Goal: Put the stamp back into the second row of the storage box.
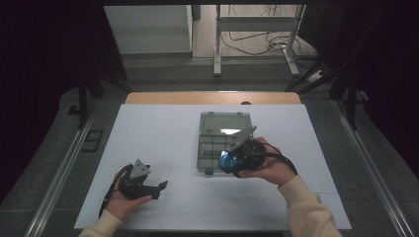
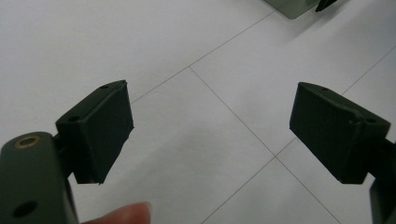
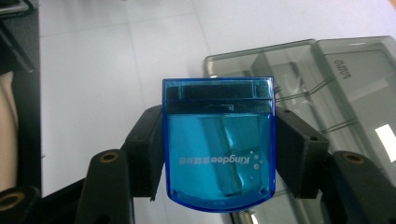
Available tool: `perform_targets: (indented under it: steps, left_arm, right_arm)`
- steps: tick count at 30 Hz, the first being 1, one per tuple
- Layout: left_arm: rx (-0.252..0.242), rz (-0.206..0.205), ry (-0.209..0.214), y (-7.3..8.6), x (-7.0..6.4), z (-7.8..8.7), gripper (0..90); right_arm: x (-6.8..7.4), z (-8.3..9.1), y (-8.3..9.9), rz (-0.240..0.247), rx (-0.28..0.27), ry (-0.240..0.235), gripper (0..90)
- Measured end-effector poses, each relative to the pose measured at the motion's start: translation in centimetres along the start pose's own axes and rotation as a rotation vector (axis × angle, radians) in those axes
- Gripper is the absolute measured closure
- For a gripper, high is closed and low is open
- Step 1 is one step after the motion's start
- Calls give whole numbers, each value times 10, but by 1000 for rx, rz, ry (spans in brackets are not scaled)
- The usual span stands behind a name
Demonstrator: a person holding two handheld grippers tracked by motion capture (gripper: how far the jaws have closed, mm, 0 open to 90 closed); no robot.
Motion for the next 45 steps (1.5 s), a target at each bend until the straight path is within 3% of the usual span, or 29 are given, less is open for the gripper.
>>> perform_targets:
  steps: [17, 24, 31, 45]
  left_arm:
    - [2, -2, 0, 0, 1, 1, 136]
    - [-2, 1, 3, 1, 1, 1, 136]
    - [-2, -2, 3, 1, 0, 2, 136]
    - [8, -10, 6, 1, 0, 1, 136]
  right_arm:
    - [-53, -18, 1, -71, 13, 32, 407]
    - [-50, -27, 2, -48, 49, 16, 407]
    - [-45, -47, 6, -11, 119, 0, 407]
    - [-52, -59, 18, -26, 160, 3, 407]
Point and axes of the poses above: each handheld gripper's, and its own axes: z roughly backward along the jaws, y roughly out of its underside, x roughly to its left, the point moved 6 cm from there along -z, roughly forward along the jaws, and after that the axes turned 6 degrees about x, right-handed, at the moved point
